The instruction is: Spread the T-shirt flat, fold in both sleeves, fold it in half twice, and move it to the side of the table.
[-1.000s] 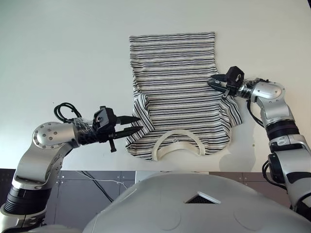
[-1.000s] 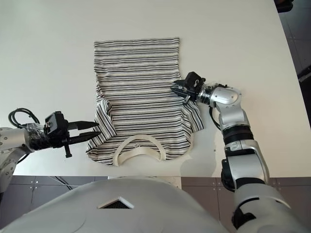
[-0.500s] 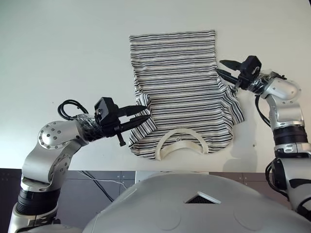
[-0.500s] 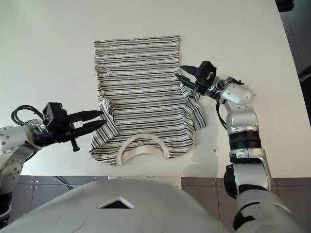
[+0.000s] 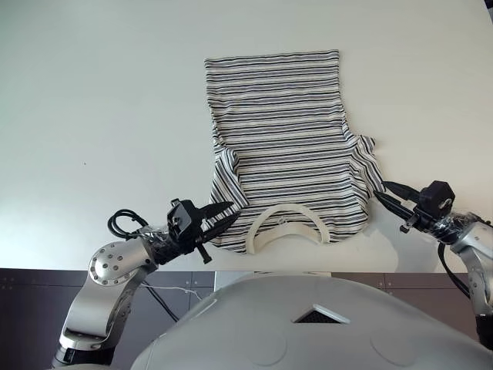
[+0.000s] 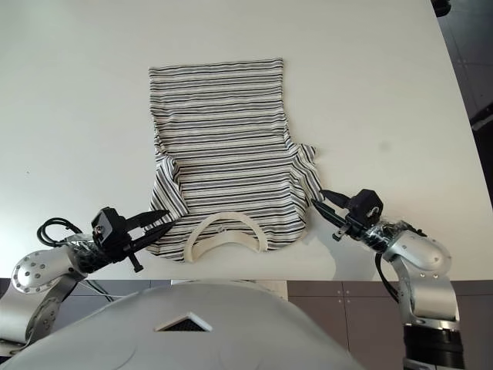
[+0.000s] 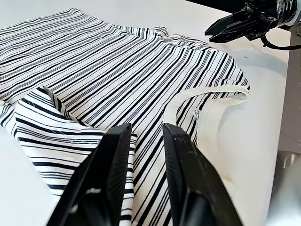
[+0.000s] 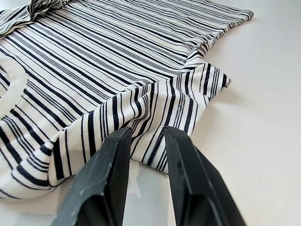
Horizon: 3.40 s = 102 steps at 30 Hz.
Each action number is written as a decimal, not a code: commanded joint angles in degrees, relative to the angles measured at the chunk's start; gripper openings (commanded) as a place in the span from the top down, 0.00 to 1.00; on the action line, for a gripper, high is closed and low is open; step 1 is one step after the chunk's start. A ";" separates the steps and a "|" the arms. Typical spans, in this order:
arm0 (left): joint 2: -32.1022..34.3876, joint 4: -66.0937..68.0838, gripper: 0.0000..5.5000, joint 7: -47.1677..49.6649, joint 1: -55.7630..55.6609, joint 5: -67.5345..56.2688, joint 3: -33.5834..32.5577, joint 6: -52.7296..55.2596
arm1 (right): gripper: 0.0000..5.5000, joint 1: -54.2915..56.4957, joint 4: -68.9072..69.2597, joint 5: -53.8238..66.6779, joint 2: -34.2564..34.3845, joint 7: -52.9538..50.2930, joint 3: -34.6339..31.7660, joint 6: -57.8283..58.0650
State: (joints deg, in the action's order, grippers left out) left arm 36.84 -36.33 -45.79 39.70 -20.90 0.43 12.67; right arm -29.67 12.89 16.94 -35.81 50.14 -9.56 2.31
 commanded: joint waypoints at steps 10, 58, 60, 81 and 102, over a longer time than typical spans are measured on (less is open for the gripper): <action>0.71 1.15 0.78 -0.20 1.50 2.86 1.97 -1.87 | 0.77 5.52 -17.64 -7.99 -4.22 -2.59 1.30 -4.00; -0.21 4.76 0.77 1.30 -4.64 3.41 1.69 -1.13 | 0.98 7.13 2.87 27.82 8.42 -20.20 -9.28 41.24; -0.25 4.71 0.77 1.45 -4.63 3.21 1.38 -1.03 | 0.98 5.13 7.99 30.14 6.80 -17.21 -9.70 41.88; 1.36 4.17 0.77 -0.26 -7.02 3.45 2.10 0.32 | 0.98 5.13 20.27 17.64 5.08 -15.34 9.23 35.21; 7.52 5.27 0.77 -1.44 -6.79 14.06 -2.98 -12.23 | 0.89 3.78 13.05 12.02 -7.02 -0.19 -2.27 21.10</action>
State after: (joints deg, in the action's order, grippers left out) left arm 42.91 -31.75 -47.05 32.30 -9.83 -1.86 3.72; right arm -24.25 26.24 31.61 -40.94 47.81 -11.18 26.91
